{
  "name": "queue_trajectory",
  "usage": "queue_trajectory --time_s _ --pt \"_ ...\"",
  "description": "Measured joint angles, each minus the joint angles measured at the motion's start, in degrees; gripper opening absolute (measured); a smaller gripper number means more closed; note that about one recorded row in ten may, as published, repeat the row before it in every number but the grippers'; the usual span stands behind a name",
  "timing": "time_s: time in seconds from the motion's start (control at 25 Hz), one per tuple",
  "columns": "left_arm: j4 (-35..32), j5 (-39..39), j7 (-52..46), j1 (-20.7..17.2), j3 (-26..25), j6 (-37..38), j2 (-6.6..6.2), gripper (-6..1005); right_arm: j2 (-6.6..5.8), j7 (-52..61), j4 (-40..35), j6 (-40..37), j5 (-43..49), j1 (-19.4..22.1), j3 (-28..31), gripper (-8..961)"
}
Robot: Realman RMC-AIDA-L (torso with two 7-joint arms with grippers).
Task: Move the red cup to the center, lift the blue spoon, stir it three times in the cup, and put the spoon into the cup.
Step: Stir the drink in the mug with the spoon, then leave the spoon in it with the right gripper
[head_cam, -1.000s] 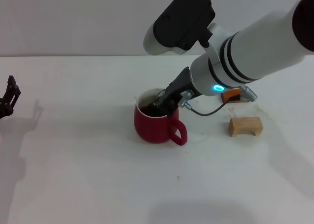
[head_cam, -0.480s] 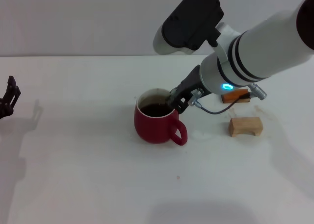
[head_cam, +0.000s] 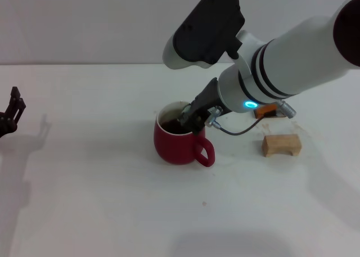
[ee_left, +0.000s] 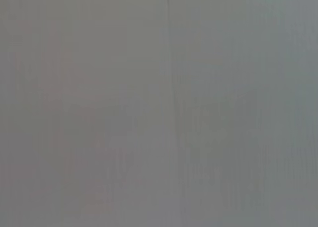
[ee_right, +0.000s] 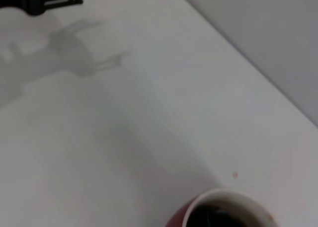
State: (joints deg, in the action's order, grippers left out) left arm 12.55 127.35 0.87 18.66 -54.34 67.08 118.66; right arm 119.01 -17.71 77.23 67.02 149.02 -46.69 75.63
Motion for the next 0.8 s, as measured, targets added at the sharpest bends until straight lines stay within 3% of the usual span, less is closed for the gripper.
queue_trajectory --time_s 0.56,0.72,0.8 --pt "-0.1 0.0 0.0 -0.1 -0.3 -0.1 -0.01 855 0.08 0.3 0.5 -1.6 -0.9 0.4 -0.5 212" --pt "-0.3 0.0 0.0 0.1 -0.3 -0.1 -0.08 855 0.08 0.3 3.5 -2.1 0.8 1.8 -0.1 371" --pt "-0.4 0.0 0.0 0.1 -0.3 -0.1 -0.09 855 0.08 0.4 8.4 -6.7 5.0 5.1 0.5 418"
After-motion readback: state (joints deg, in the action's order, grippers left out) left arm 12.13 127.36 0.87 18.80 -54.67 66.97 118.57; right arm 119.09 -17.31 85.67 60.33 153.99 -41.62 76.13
